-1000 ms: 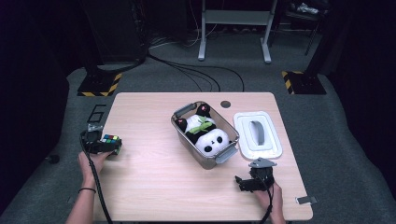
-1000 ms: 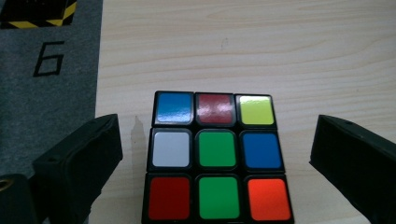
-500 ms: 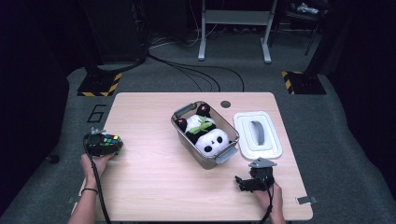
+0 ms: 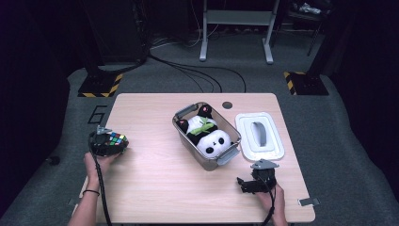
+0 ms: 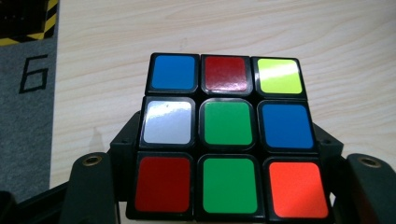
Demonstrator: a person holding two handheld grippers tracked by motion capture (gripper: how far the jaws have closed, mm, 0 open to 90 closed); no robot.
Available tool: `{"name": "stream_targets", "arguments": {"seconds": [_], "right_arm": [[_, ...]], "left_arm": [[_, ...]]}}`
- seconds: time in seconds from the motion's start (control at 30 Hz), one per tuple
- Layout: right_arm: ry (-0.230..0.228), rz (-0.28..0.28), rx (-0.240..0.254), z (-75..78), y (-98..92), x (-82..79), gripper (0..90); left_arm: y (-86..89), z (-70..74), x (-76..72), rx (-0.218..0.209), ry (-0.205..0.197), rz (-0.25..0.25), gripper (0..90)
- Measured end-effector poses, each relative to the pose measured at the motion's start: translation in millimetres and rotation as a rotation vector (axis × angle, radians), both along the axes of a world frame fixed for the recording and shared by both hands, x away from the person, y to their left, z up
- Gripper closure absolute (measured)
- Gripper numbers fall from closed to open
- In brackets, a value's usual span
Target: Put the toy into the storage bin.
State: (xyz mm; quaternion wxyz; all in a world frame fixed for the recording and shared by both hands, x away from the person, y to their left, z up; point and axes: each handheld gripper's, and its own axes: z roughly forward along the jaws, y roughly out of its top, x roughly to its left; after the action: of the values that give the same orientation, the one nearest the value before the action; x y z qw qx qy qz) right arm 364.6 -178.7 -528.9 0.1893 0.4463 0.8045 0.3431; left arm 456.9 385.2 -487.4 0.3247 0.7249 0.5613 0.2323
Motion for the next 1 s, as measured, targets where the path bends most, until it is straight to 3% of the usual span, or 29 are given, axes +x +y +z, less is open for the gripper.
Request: {"name": "stream_targets", "arguments": {"seconds": [0.1, 0.37, 0.47, 0.7, 1.0], "right_arm": [[0.001, -0.001, 0.001, 0.0, 0.0, 0.0, 3.2], [0.002, -0.001, 0.002, 0.1, -0.1, -0.1, 3.3], [0.005, -0.001, 0.003, 0.2, -0.1, -0.1, 3.4], [-0.003, 0.006, -0.003, 0.1, -0.4, 0.7, 3.4], [-0.003, 0.005, -0.003, 0.1, -0.4, 0.7, 3.4]], "left_arm": [[-4.4, 4.3, -1.1, 0.012, -0.001, -0.026, 34.1], [-17.7, 22.2, -1.4, -0.022, -0.035, -0.075, 34.0], [-28.4, 31.8, -1.4, -0.023, -0.021, -0.107, 34.0], [-53.5, 52.9, -0.9, -0.014, -0.035, -0.180, 34.0], [-82.9, 77.2, 0.8, -0.003, -0.074, -0.267, 34.0]]}}
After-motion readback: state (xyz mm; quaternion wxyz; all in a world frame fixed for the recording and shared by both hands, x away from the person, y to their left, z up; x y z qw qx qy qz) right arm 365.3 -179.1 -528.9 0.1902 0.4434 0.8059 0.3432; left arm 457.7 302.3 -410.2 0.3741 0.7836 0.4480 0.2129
